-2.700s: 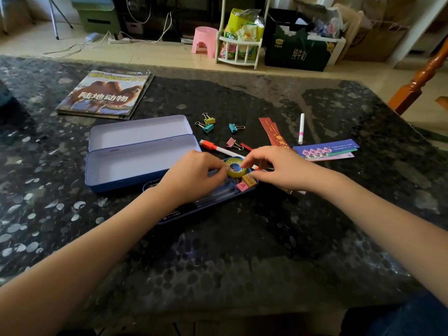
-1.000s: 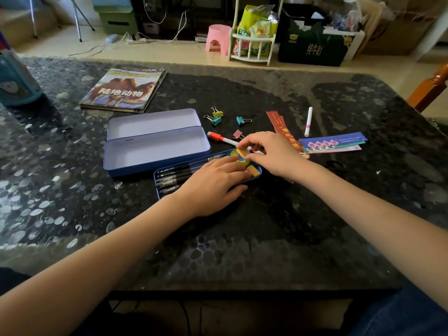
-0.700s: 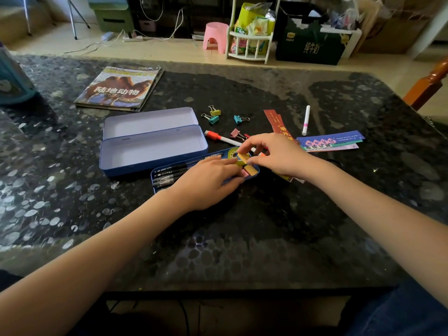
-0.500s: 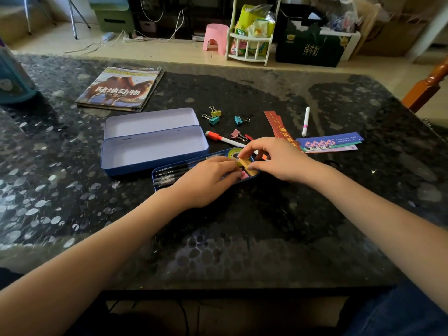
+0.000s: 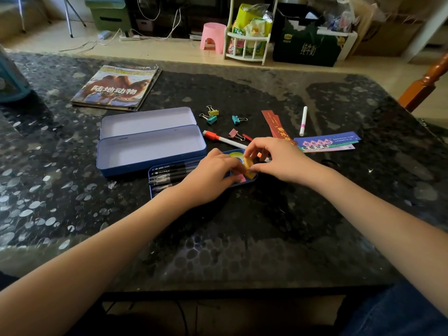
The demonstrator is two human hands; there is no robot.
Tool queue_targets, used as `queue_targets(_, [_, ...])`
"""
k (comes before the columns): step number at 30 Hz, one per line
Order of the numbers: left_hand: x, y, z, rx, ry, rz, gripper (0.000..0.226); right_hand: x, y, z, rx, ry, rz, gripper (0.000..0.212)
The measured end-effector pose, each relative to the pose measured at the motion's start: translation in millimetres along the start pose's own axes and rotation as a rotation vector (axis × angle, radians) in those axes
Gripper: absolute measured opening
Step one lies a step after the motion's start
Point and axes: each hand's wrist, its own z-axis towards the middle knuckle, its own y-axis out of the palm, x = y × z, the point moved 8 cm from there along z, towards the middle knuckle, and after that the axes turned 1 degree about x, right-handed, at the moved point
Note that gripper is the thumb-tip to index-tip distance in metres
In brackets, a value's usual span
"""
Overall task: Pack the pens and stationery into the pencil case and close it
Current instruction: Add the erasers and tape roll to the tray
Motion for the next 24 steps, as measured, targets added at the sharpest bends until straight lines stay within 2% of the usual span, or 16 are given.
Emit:
queue_targets(4, [2.5,-0.4,0.8,0.006,0.022,0.013,0.016,2.9,-0.3,-2.0,0.012,-0.015,-0.005,0.026])
queue_targets(8, [4.6,0.0,-0.3,-0.008,0.009,0.012,0.017,-5.4,-2.5,-7.2,0.031,-0.067,0.130,0.023])
queue_targets(13, [2.5,-3.5,0.0,0.024,-0.012,-0.065,0.020,6.8,12.0,-11.7,-0.044,0.042,0.344,0.017])
queue_targets(17, [3.2,-8.1,-0.8,0.066,-0.026,-0.212,0.019,6.9,15.1,-12.5,-0.106,0.035,0.241,0.016])
queue_targets(21, [-5.4,-23.0,-2.8,0.204,-0.101,-0.388,0.022,-4.8,6.1,-12.9,-0.054,-0.062,0.103,0.020])
queue_targets(24, [-15.9,-38.7,-4.7,0.289,-0.160,-0.298,0.017,-12.9,5.3,-11.1,-0.006,-0.109,0.019,0.024])
